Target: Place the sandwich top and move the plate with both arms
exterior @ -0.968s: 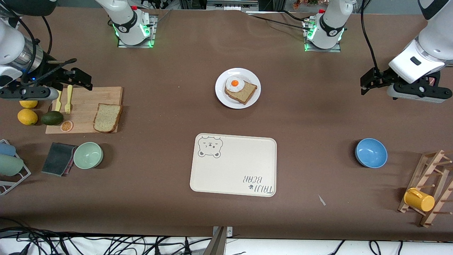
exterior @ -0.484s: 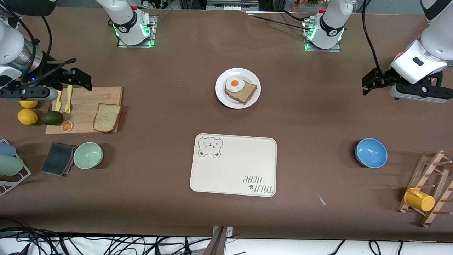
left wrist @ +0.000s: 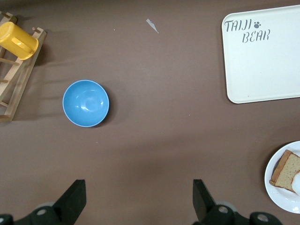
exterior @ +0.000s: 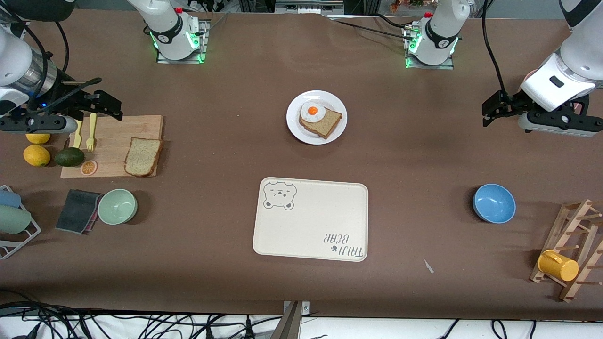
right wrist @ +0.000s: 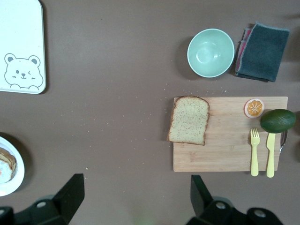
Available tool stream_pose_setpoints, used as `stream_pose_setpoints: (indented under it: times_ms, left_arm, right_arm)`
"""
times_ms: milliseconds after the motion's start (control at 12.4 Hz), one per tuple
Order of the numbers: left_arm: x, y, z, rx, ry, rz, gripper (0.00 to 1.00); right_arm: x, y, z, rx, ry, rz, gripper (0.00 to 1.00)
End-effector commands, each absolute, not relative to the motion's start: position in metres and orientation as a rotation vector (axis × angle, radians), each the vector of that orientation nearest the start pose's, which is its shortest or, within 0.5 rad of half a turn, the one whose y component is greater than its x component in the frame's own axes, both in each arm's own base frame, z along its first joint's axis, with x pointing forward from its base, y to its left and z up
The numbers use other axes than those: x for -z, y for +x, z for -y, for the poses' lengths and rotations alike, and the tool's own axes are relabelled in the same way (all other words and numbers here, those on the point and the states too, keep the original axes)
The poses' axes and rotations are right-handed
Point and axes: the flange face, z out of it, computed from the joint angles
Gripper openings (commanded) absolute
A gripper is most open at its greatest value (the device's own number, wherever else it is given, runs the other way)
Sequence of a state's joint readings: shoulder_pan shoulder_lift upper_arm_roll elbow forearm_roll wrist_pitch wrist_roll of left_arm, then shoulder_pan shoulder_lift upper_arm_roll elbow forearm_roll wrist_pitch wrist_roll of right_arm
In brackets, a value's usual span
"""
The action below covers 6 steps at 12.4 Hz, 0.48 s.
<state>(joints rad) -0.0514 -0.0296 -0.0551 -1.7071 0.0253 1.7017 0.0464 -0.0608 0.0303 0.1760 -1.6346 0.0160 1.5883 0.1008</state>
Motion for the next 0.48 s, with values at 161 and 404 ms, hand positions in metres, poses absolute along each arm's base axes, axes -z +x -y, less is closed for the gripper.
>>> stream_pose_setpoints:
  times_ms: [161,404]
  left_arm:
    - [-0.591,0.556,0.066,0.025,-3.121,-0.265,1.00]
    - [-0.567,0.561,0.077,-0.076,-3.119,-0.296,1.00]
  right_arm:
    - [-0.587,0.556,-0.064,-0.120,-3.124,0.028,1.00]
    - [-0.587,0.556,-0.064,-0.118,-3.124,0.028,1.00]
